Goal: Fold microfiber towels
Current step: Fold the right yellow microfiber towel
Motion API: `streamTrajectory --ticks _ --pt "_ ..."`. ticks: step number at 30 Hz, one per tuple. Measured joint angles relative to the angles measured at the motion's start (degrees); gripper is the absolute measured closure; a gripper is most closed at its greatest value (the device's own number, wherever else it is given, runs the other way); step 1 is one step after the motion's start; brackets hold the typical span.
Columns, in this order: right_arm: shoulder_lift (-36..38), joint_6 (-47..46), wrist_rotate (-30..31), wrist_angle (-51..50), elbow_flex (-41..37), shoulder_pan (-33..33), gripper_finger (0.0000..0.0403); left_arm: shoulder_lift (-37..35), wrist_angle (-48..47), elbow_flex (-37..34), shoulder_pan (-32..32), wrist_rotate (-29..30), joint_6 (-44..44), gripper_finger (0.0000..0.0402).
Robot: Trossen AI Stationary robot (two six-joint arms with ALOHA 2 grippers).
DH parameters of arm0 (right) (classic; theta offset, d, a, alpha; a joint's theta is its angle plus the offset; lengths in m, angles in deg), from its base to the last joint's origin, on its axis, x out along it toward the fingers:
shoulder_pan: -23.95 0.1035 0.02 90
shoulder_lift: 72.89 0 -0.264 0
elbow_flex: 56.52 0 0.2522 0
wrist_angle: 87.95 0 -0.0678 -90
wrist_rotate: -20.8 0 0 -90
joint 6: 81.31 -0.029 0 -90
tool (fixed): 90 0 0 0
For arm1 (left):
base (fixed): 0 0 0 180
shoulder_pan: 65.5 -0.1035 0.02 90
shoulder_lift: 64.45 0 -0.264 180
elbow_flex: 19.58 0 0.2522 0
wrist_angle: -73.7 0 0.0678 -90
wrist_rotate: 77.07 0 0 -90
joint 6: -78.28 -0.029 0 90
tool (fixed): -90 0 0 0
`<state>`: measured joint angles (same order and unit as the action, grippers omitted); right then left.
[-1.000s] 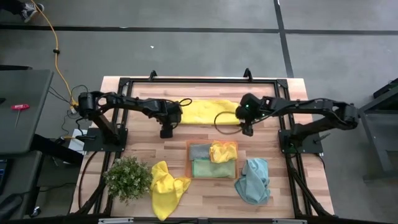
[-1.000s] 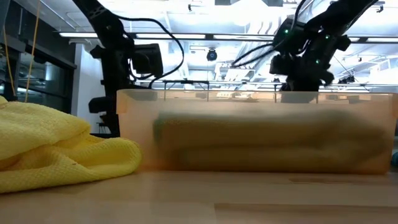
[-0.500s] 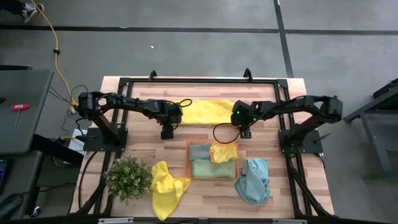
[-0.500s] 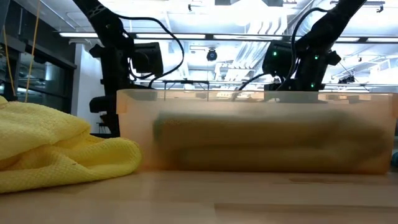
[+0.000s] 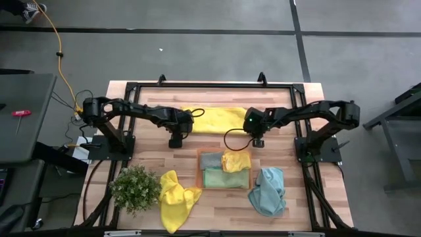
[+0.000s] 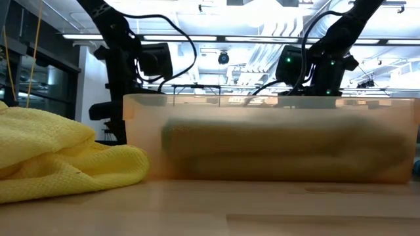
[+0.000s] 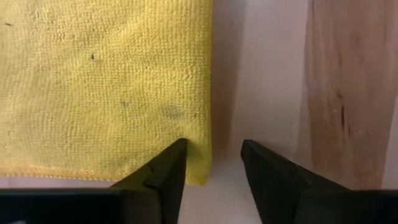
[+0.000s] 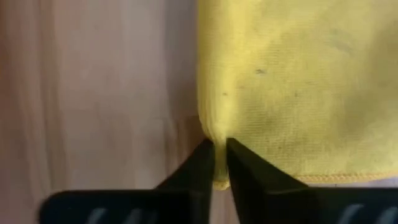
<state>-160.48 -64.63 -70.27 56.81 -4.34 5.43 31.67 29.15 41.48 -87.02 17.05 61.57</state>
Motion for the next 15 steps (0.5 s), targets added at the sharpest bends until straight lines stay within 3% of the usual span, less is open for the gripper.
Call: streamTrajectory --ticks 2,8,11,15 --pt "0.0 -1.0 0.5 0.0 0.0 0.0 0.0393 0.0 0.1 0.0 0.0 0.7 0.0 0.0276" --pt "0.5 -4.2 0.4 -0.9 -0.1 -0.1 0.0400 -0.6 -0.1 -0.1 0.1 1.6 2.1 0.0381" --pt "1.8 -6.7 -2.0 -3.7 -0.2 -0.3 0.0400 -2.0 -1.5 -0.2 -0.1 1.0 6.4 0.0392" --pt "4.6 -11.9 -9.9 -8.3 -0.2 -0.3 0.0402 -5.8 -5.3 -0.2 -0.1 -5.6 13.5 0.0399"
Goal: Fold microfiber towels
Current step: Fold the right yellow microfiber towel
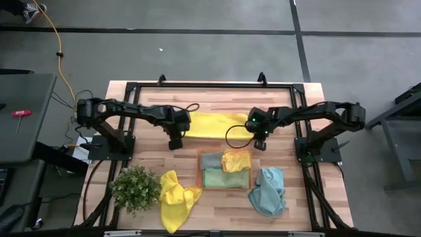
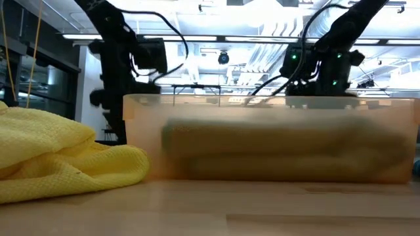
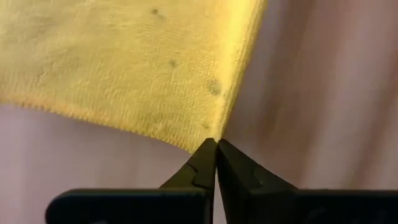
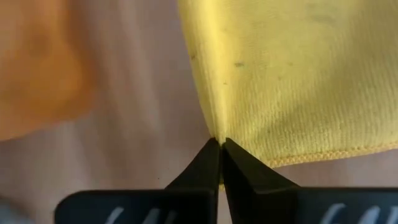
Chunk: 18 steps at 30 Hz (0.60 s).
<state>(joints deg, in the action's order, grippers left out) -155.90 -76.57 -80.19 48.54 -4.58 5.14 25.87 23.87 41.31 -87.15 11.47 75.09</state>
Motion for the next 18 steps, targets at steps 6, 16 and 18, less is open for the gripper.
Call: streamTrajectory --ticks 6,16,18 --pt "4.9 -10.1 -9.2 -2.4 -0.1 -1.5 0.0402 -6.4 -1.9 0.0 -1.9 -6.0 7.6 0.0400" --pt "9.6 -23.1 -8.8 0.8 0.0 -9.1 0.0403 -8.1 1.2 0.0 -8.8 -2.7 8.6 0.0401" --pt "9.6 -25.8 -8.7 1.6 0.0 -10.4 0.0403 -7.4 2.2 0.0 -10.1 -1.9 9.1 0.0401"
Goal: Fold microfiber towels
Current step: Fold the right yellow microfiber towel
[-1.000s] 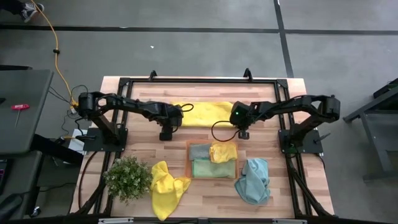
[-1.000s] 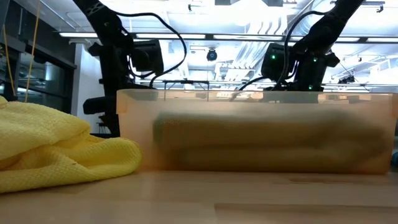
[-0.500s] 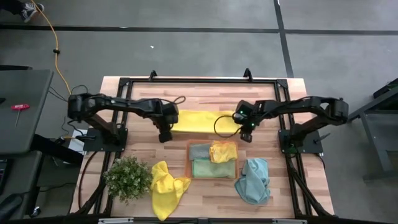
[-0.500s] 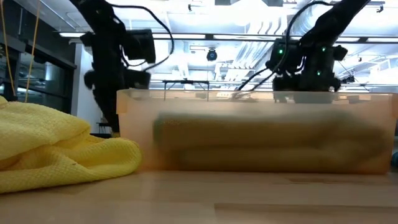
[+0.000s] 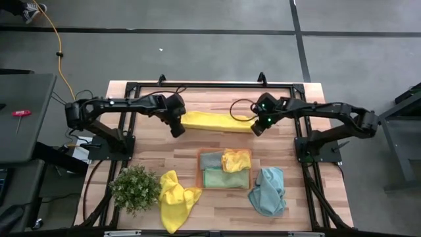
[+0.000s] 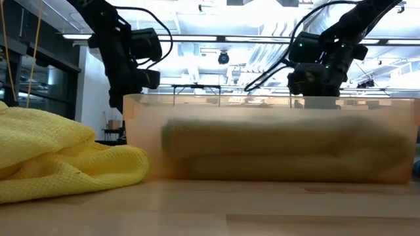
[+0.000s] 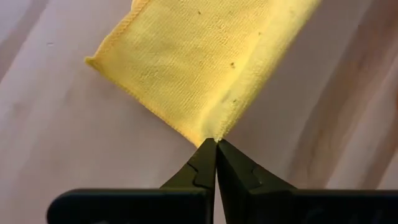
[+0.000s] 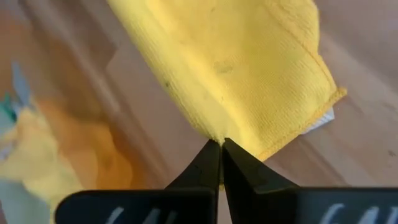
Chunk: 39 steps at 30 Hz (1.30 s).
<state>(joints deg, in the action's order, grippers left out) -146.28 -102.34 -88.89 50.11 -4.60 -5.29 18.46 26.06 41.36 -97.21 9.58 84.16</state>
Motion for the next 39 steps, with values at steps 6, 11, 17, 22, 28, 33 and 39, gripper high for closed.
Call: streamTrajectory --ticks 6,11,17,22,28,33,39 --pt "-0.1 -7.5 4.1 1.2 0.1 -2.6 0.0403 2.6 3.9 0.1 -2.1 3.4 1.1 0.0401" --pt "-0.2 -10.7 4.6 1.1 0.1 -3.1 0.0403 5.8 7.1 0.1 -2.5 4.1 1.7 0.0401" --pt "-0.2 -15.2 -1.4 2.0 0.2 -2.9 0.0403 5.6 6.0 0.1 -2.0 -0.3 8.6 0.0402" --pt "-0.2 -12.6 -3.5 -4.5 0.2 0.1 0.0403 3.1 -0.5 0.2 2.4 -2.3 9.9 0.0402" --pt "-0.1 -14.4 -13.2 -4.6 0.2 2.3 0.0403 -0.9 -3.3 0.1 8.0 -8.6 15.4 0.0401" --pt "-0.1 -17.9 -8.9 -1.4 0.2 0.7 0.0403 -1.7 -0.3 1.8 6.8 -3.6 16.1 0.0401" --pt "-0.1 -20.5 -0.3 -1.0 0.2 -1.9 0.0403 -1.1 2.5 2.0 2.1 0.1 16.0 0.0401"
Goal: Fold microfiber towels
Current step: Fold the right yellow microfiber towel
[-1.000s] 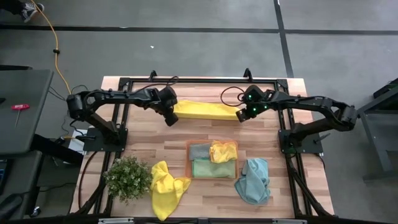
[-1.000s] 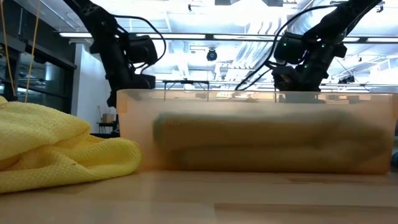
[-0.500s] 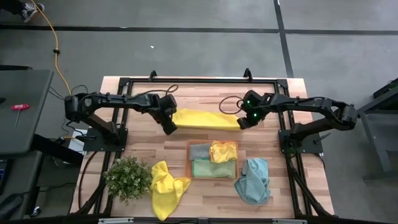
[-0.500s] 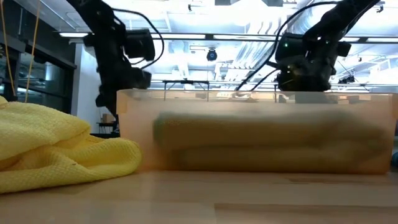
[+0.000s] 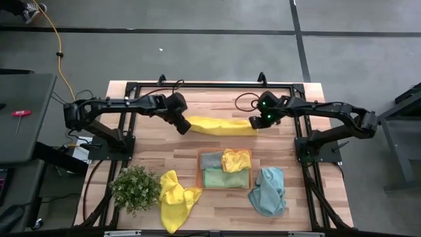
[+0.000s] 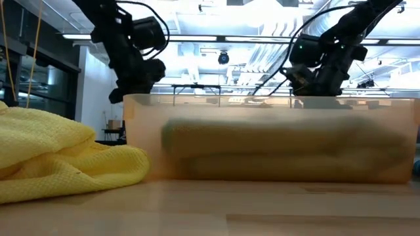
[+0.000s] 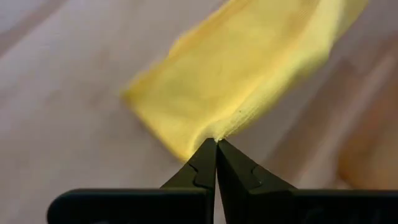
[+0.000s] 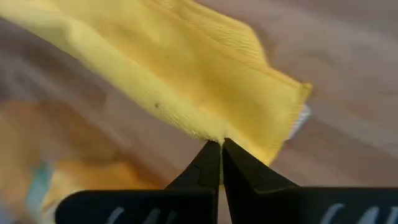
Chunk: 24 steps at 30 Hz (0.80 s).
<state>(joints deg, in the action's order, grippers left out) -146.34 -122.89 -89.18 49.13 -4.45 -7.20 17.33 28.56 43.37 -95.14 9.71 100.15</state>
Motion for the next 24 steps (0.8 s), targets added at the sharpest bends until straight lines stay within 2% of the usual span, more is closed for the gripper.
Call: streamTrajectory --ticks 5,11,15,21,24 --pt "0.0 -1.8 6.4 -0.3 -0.2 -0.7 0.0403 2.6 1.0 -1.7 -2.8 2.3 -0.9 0.0401" --pt "-0.1 -4.5 6.8 -0.2 -1.6 0.2 0.0403 6.7 2.9 -2.6 -1.9 1.0 -0.2 0.0401" --pt "0.0 -4.5 4.2 -2.9 -1.7 3.1 0.0403 6.5 0.6 -2.6 1.5 -4.2 1.4 0.0401" --pt "1.9 -6.0 -6.1 -4.2 -1.7 7.3 0.0403 0.7 -5.1 -2.4 8.1 -11.3 8.0 0.0401" --pt "4.0 -7.6 -9.4 -4.3 -0.8 7.5 0.0403 -2.5 -5.6 -0.7 9.5 -12.5 9.6 0.0401"
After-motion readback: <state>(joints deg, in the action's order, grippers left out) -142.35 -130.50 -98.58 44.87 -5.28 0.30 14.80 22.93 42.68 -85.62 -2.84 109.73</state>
